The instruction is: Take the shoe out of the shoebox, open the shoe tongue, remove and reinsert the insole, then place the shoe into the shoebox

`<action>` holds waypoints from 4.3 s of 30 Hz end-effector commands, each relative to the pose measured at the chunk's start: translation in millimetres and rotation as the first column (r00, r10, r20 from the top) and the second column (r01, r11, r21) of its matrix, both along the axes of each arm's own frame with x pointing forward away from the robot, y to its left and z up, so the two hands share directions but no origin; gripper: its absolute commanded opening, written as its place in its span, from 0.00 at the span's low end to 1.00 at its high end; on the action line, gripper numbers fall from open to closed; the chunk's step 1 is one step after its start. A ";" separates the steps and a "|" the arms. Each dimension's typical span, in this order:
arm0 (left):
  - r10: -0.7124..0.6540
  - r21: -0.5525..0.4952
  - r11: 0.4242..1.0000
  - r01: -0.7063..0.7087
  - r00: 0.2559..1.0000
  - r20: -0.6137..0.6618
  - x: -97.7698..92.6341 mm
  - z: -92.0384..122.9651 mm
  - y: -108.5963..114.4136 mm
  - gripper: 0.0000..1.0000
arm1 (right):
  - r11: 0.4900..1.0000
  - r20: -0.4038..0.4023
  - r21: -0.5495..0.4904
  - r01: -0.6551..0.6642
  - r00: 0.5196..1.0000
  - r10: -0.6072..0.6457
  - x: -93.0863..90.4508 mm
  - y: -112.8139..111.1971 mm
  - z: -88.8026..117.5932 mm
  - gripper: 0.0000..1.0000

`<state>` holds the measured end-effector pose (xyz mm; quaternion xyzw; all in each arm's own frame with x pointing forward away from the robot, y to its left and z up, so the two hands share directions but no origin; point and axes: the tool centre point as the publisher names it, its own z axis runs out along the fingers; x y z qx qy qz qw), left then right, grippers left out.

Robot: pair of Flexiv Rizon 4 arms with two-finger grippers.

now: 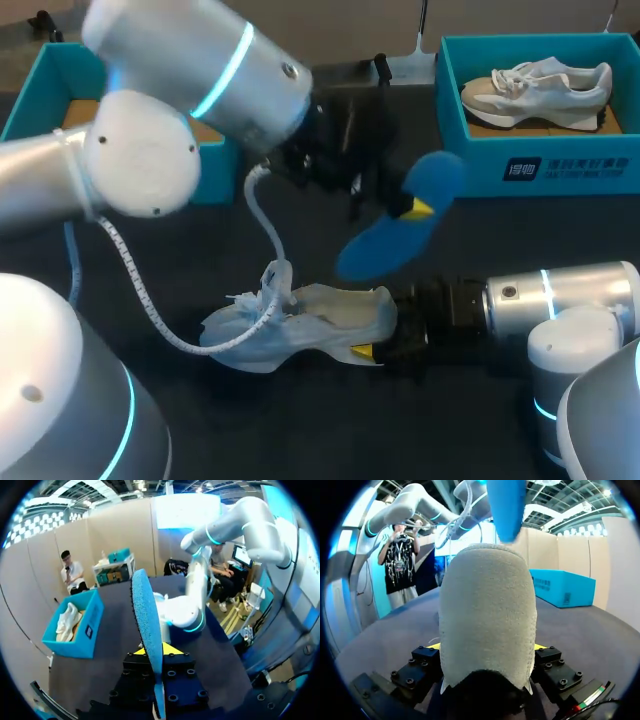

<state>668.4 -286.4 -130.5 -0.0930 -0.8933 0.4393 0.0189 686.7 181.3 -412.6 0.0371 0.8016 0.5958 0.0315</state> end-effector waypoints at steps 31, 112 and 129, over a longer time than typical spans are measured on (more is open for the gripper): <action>0.042 -0.425 0.905 0.020 0.990 0.135 -23.4 183.5 38.5 0.00 | 1.000 -0.001 -0.006 0.000 1.000 0.000 -0.2 1.5 1.9 0.00; 0.053 -0.615 0.782 -0.095 0.995 -0.087 -89.5 223.7 119.3 0.00 | 0.990 0.033 -0.141 -0.017 0.999 0.021 4.1 -14.2 17.2 1.00; 0.053 -0.615 0.782 -0.095 0.995 -0.087 -89.5 223.7 119.3 0.00 | 0.733 -0.084 -0.676 -0.076 0.996 0.026 -4.2 -36.6 65.2 1.00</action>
